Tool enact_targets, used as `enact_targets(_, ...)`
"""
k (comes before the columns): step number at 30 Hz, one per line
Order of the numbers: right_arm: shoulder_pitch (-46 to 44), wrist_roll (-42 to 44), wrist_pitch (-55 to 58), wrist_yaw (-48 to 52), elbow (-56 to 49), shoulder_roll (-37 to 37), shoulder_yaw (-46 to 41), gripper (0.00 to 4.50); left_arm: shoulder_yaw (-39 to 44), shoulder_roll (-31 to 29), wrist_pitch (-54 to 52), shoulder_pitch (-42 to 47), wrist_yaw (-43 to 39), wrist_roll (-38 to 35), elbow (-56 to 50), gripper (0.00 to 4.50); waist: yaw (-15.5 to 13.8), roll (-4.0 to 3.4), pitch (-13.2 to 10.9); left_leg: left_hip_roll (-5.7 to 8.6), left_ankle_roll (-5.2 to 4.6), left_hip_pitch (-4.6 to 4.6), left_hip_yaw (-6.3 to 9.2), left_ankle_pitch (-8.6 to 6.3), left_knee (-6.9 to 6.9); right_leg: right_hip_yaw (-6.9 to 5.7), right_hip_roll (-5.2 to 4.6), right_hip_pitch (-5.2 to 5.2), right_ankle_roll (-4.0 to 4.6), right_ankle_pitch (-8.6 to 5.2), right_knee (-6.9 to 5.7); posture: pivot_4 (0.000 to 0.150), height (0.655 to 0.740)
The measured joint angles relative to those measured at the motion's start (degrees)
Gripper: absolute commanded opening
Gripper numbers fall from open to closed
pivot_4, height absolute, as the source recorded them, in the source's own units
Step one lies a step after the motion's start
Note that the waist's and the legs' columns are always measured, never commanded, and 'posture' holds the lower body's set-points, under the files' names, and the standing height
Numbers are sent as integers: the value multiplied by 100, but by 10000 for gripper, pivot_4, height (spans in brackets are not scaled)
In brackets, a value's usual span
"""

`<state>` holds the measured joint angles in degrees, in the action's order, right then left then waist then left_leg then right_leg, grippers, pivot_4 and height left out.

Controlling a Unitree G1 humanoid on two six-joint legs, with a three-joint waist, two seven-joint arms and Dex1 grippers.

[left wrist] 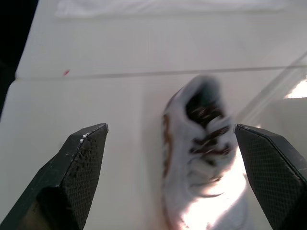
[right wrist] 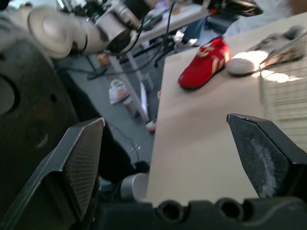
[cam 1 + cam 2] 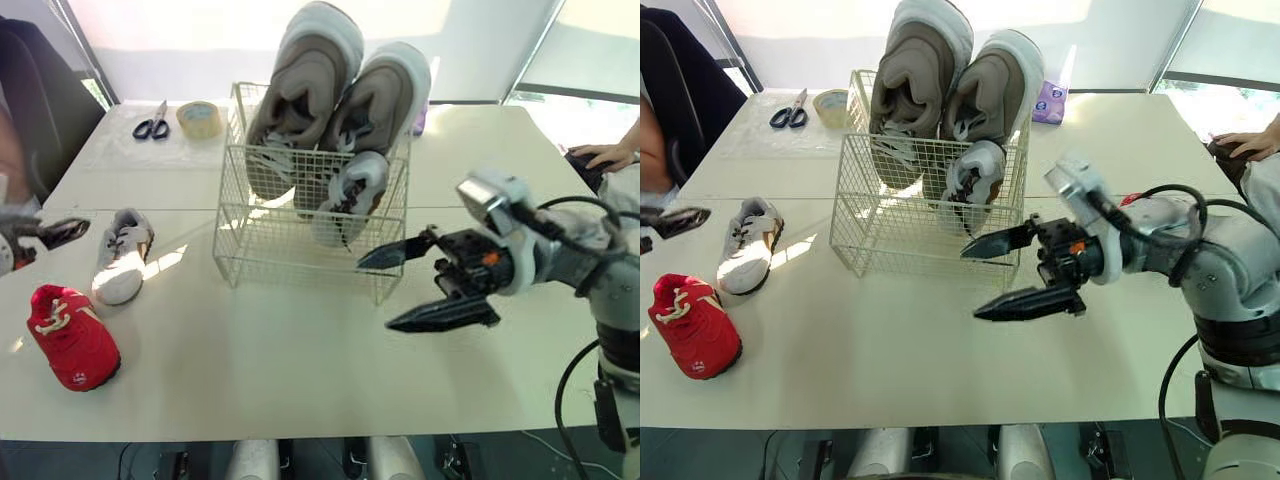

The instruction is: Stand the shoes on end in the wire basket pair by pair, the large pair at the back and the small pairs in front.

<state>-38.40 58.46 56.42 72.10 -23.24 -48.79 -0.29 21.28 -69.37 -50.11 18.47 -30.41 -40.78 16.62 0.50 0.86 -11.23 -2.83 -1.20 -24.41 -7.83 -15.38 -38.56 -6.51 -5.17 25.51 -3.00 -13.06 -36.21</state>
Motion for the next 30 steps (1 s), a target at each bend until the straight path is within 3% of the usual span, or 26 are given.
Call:
enact_targets(7,-31,-920,-656,270,115,-38,582,44860,-1157,286,686,1441,-1302,1038,1753,43433,-74,14,8,0,16,-4,-4,8,-4,-4,-5,5,2,1,0,1500,7400)
enact_targets(15,-59,-1101,-691,64,214,48,569,44860,-2478,747,1939,2812,-3119,2673,4180,43433,-87,18,9,-6,15,-9,-11,9,-32,-4,10,2,-1,2,-12,1500,7400)
enact_targets(18,-47,-1079,-666,-111,193,66,488,45000,-2500,955,2191,3262,-3159,3003,4717,34422,-102,18,10,-6,-22,-9,-9,-12,-45,-2,6,-3,-5,4,-13,1500,7400)
enact_targets(25,-39,-1080,-665,-379,197,82,380,45000,-2192,1339,2451,3695,-2882,3236,5389,384,-114,19,11,-5,-27,-7,-2,-13,-58,-3,2,-7,-9,7,-28,1500,7400)
enact_targets(30,-128,-956,-656,-525,231,319,297,45000,-1745,1394,3028,3787,-2648,3210,5497,384,-105,27,7,-6,-27,-10,-1,-13,-61,-5,2,-4,-9,7,-33,1500,7400)
